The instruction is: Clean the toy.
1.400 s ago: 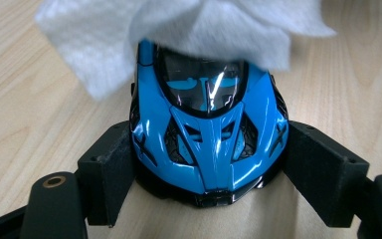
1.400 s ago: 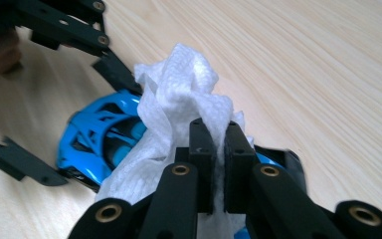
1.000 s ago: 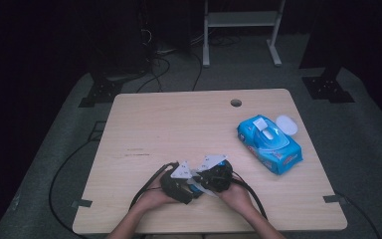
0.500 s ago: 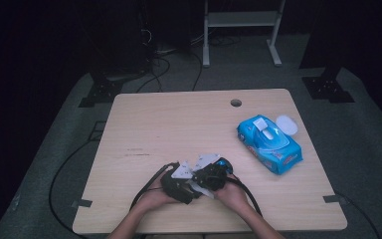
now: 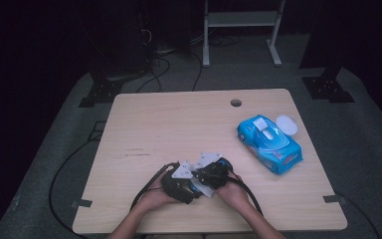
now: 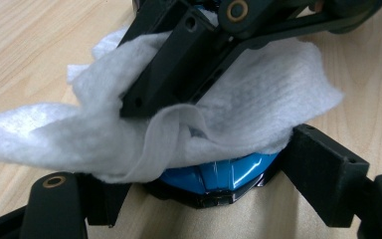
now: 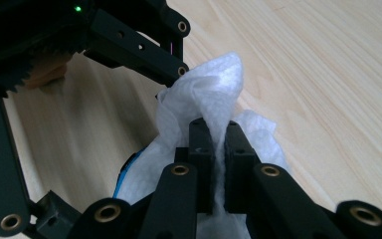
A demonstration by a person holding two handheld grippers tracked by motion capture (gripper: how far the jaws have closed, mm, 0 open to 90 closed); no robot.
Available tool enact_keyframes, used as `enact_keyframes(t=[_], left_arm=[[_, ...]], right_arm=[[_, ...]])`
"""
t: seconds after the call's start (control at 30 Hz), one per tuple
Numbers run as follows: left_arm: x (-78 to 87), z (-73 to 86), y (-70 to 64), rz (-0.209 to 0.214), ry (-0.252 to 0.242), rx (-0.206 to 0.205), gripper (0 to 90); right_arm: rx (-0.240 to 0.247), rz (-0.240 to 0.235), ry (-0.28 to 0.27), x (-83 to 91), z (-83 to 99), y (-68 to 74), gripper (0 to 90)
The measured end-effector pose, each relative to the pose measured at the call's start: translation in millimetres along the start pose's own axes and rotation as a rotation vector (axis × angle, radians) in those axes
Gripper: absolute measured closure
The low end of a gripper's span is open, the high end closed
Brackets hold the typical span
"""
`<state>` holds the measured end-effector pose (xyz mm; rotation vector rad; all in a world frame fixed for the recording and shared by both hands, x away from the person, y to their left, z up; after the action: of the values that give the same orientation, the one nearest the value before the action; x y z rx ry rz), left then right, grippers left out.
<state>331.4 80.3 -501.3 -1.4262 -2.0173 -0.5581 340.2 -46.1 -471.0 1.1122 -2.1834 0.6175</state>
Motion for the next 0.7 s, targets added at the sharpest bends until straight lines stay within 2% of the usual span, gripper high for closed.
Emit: enact_keyframes(t=[0.03,0.13,0.2,0.23,0.33,0.37,0.43,0.5,0.67,0.7], left_arm=[[-0.4,-0.2,-0.5,0.000,-0.004,0.005,23.4],[-0.6,-0.5,0.3,-0.001,-0.002,-0.004,23.4],[-0.7,-0.5,0.4,0.002,-0.003,-0.004,23.4],[-0.7,-0.4,0.5,0.002,-0.004,-0.006,23.4],[-0.8,-0.6,0.7,0.004,-0.004,-0.007,23.4],[-0.8,-0.7,0.7,0.004,-0.003,-0.007,23.4],[-0.7,-0.7,0.6,0.003,-0.002,-0.006,23.4],[-0.6,-0.6,0.6,0.003,0.000,-0.007,23.4],[-0.6,-0.5,0.7,0.002,-0.002,-0.007,23.4],[-0.7,-0.6,0.8,0.002,-0.002,-0.007,23.4]], right_arm=[[-0.017,-0.006,0.006,1.2,1.0,-4.4,84.5],[-0.081,0.020,-0.007,6.6,8.2,-22.5,84.6],[-0.104,0.066,0.000,13.3,14.6,-37.5,84.6],[-0.116,0.073,0.002,15.4,17.8,-42.7,84.7],[-0.166,0.049,-0.012,18.8,23.7,-48.5,84.5],[-0.157,0.054,-0.012,19.1,23.4,-48.1,83.8],[-0.127,0.075,0.002,21.0,21.1,-45.4,76.1],[-0.106,0.062,0.001,25.0,19.3,-44.3,70.9],[-0.088,0.059,-0.053,45.0,16.2,-45.4,66.3],[-0.092,0.038,-0.080,49.1,15.0,-46.0,64.8]])
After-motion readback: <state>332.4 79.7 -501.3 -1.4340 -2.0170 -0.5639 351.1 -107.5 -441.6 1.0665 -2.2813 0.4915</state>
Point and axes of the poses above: each handheld gripper's, and its own axes: x roughly backward along the jaws, z roughly out of its underside, y roughly to its left, the point moved 3 cm from there along -x, roughly forward along the jaws, and after that the axes turned 1 degree about z, right-handed, at the moved point
